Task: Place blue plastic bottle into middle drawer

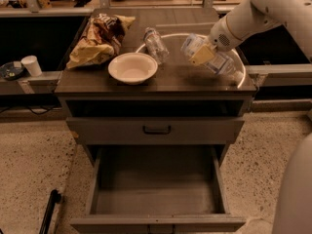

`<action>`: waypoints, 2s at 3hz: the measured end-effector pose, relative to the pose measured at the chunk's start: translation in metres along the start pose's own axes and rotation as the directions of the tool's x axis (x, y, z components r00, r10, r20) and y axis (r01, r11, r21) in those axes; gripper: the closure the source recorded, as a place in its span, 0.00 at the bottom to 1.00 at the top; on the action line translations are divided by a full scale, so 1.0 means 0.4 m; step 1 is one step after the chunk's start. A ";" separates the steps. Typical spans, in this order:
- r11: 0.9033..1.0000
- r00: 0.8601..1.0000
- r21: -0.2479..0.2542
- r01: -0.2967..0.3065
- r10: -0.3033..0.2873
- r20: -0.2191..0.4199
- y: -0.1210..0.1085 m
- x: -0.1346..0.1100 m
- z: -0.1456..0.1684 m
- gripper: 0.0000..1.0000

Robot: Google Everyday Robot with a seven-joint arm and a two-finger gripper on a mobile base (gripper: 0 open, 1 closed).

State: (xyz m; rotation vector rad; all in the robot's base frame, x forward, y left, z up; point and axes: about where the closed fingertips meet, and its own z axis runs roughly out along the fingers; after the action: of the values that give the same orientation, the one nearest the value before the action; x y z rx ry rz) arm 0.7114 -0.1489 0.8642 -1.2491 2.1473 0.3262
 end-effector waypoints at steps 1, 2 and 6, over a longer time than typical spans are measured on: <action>0.999 0.999 -0.018 0.042 -0.042 0.028 0.091 -0.008 -0.004 1.00; 0.985 0.979 -0.026 0.173 -0.169 0.113 0.307 -0.040 -0.084 1.00; 0.939 0.949 -0.186 0.289 -0.256 0.183 0.587 0.096 0.118 1.00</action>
Offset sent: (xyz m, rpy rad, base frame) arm -0.2023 0.0877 0.0045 0.0154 -0.1196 0.2605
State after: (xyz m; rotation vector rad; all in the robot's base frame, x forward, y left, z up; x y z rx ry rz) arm 0.5171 -0.0297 0.7812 -1.5665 1.8129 0.5241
